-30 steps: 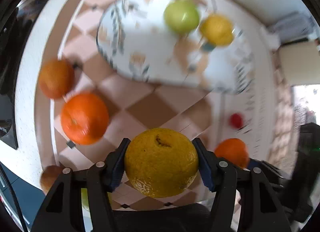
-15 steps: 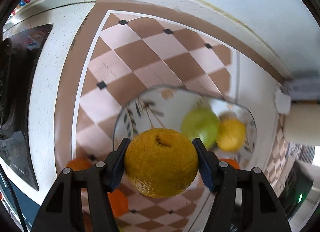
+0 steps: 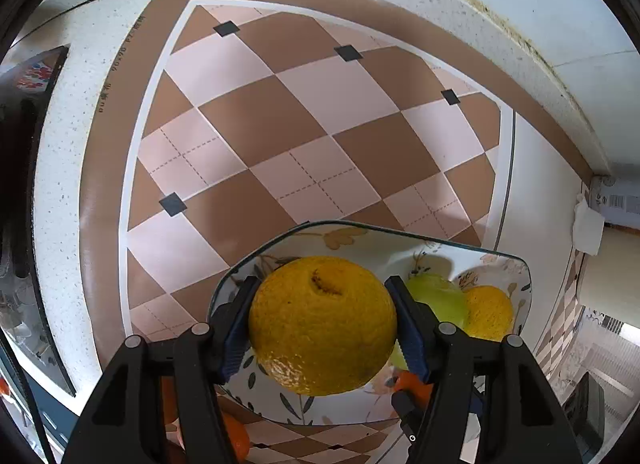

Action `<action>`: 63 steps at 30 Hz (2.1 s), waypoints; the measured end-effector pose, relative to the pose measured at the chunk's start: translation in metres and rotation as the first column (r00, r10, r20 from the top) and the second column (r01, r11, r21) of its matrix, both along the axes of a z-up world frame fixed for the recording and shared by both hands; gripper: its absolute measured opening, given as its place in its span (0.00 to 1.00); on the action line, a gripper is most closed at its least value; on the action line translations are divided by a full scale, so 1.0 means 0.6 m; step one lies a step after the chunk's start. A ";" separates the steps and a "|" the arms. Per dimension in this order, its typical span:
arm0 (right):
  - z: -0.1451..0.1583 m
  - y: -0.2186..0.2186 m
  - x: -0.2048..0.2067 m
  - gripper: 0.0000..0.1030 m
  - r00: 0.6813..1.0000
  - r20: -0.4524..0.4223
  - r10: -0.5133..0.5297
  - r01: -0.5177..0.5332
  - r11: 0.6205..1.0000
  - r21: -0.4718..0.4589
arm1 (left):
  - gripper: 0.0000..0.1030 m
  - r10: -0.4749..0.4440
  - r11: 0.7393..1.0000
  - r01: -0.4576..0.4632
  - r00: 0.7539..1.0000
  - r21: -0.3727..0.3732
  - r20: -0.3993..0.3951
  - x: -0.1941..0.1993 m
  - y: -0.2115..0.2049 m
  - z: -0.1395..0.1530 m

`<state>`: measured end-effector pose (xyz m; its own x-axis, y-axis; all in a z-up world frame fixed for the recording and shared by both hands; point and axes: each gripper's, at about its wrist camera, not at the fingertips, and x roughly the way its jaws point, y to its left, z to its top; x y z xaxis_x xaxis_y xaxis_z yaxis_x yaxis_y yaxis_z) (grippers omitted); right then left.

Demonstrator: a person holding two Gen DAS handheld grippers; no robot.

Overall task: Organize fruits
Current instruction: 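Carry both fruits onto the white plate and open both tools, then lift both tools away from the plate, then grasp the brown round fruit with the left tool while the right tool grasps a green apple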

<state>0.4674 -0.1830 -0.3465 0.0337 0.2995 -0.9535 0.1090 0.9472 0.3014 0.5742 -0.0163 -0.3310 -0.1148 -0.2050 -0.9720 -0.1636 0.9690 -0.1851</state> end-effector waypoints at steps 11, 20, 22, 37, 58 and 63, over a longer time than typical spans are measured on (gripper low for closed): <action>0.036 -0.022 0.006 0.88 1.000 0.026 -0.012 0.013 0.999 -0.036 | 0.84 -0.016 1.000 0.015 0.998 0.011 0.057 0.003 -0.002 0.028; 0.101 -0.034 -0.040 0.88 0.995 0.103 0.013 0.004 0.987 -0.163 | 0.84 -0.094 0.985 0.061 0.974 0.162 0.206 -0.093 0.027 0.116; 0.115 -0.036 -0.053 0.88 0.993 0.117 0.012 0.008 0.985 -0.174 | 0.84 -0.116 0.979 0.072 0.967 0.191 0.228 -0.120 0.041 0.126; 0.255 -0.036 -0.189 0.88 0.968 0.251 -0.007 0.056 0.981 -0.188 | 0.84 -0.199 0.969 0.116 0.891 0.218 0.409 -0.295 0.033 0.266; 0.413 -0.024 -0.301 0.88 0.922 0.386 0.005 0.072 0.980 -0.185 | 0.84 -0.204 0.974 0.113 0.818 0.197 0.538 -0.414 0.042 0.386; 0.398 -0.025 -0.296 0.88 0.933 0.359 -0.017 0.071 0.988 -0.138 | 0.84 -0.185 0.978 0.103 0.824 0.180 0.535 -0.416 0.050 0.383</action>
<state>0.2899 -0.1983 -0.1077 0.3884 0.1484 -0.9095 0.0624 0.9804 0.1867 0.3248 0.0138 -0.1012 0.4252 -0.0887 -0.9008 0.0681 0.9955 -0.0659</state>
